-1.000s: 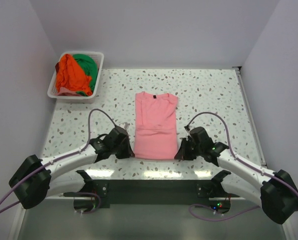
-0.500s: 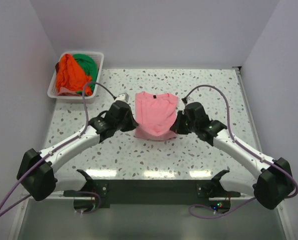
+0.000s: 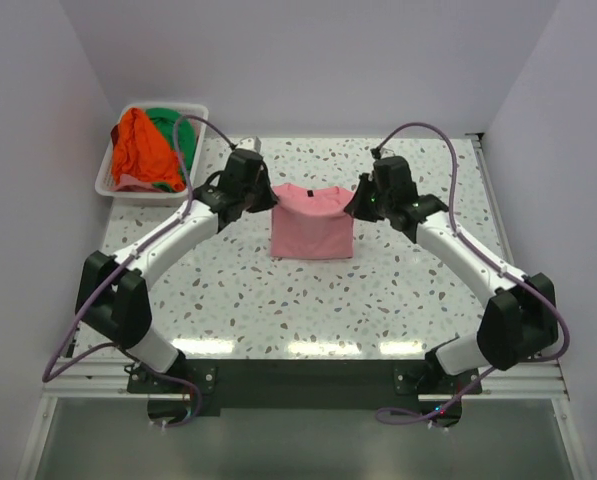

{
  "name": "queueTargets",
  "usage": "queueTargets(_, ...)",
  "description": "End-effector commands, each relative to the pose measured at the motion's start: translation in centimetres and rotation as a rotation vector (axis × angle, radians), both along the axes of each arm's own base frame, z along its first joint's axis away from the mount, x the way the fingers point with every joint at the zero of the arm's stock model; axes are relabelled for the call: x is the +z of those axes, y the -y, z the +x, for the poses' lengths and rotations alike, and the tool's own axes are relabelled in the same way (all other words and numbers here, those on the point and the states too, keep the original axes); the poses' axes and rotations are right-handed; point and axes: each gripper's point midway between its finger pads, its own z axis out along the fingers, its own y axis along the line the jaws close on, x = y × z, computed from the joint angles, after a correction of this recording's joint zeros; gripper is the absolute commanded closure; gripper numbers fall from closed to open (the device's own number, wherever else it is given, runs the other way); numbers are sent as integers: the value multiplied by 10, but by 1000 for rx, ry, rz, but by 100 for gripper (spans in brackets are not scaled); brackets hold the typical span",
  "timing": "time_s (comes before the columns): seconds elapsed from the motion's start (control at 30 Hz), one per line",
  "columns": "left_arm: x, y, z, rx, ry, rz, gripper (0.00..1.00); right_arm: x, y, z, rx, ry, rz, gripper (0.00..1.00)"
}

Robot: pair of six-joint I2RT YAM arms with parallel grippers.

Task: Fold and stack the t-shirts
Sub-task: Fold the tshirt

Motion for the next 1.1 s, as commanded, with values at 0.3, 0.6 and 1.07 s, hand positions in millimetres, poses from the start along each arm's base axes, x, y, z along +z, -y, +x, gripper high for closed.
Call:
queueTargets(0.3,12,-1,79,0,47,2,100,3,-4,76,40,9,49,100)
queueTargets(0.6,-10,1,117,-9,28,3,100,-18,3,122,-15,-8,38,100)
queueTargets(1.07,-58,13,153,-77,-45,-31,100,-63,13,155,-72,-67,-3,100)
